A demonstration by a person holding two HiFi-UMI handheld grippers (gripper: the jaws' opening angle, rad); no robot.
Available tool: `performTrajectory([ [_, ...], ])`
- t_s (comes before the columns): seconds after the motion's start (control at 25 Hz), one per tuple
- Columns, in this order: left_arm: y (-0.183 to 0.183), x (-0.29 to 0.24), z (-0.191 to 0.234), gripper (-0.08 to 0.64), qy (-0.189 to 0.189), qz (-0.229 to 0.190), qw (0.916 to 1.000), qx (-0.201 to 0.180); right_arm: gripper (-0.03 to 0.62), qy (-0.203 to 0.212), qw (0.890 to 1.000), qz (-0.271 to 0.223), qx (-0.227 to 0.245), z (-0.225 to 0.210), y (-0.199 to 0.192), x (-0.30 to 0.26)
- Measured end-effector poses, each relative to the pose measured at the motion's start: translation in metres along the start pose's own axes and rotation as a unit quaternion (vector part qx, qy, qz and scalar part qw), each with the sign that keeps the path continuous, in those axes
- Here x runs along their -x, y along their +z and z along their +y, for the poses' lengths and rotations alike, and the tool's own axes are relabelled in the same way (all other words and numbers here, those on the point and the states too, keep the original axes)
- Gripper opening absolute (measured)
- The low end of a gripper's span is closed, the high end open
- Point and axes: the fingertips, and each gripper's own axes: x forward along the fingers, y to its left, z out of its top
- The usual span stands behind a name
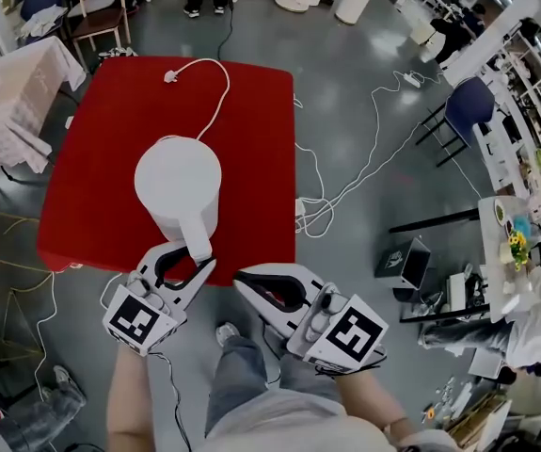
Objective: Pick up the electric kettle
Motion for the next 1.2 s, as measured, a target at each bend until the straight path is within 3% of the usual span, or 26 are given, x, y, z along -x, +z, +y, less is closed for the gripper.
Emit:
performTrajectory([
  [0.2, 0.000, -0.015, -0.005, 0.115, -0.010, 0.004, 0.9999, -0.005, 0.008, -0.004, 1.000, 0.009, -0.006, 0.000, -0.006, 0.001],
  [0.56, 0.004, -0.053, -0.009, 0.111, 0.009, -0.008, 0.9994, -0.033, 0.008, -0.024, 1.000, 0.012, -0.008, -0.012, -0.008, 0.008],
  [0.68, 0.006, -0.056, -0.006, 0.034, 0.022, -0.015, 0.9990, -0.036, 0.008, -0.033, 0.999, 0.011, -0.007, -0.016, -0.011, 0.014],
  [0.8, 0.006, -0.057, -0.006, 0.026, 0.026, -0.016, 0.9984, -0.048, 0.008, -0.039, 0.999, 0.013, -0.013, -0.020, -0.013, 0.018],
  [1.2, 0.017, -0.058, 0.003, 0.023, 0.054, -0.023, 0.9976, -0.036, 0.008, -0.052, 0.998, 0.017, -0.018, -0.027, -0.014, 0.031],
])
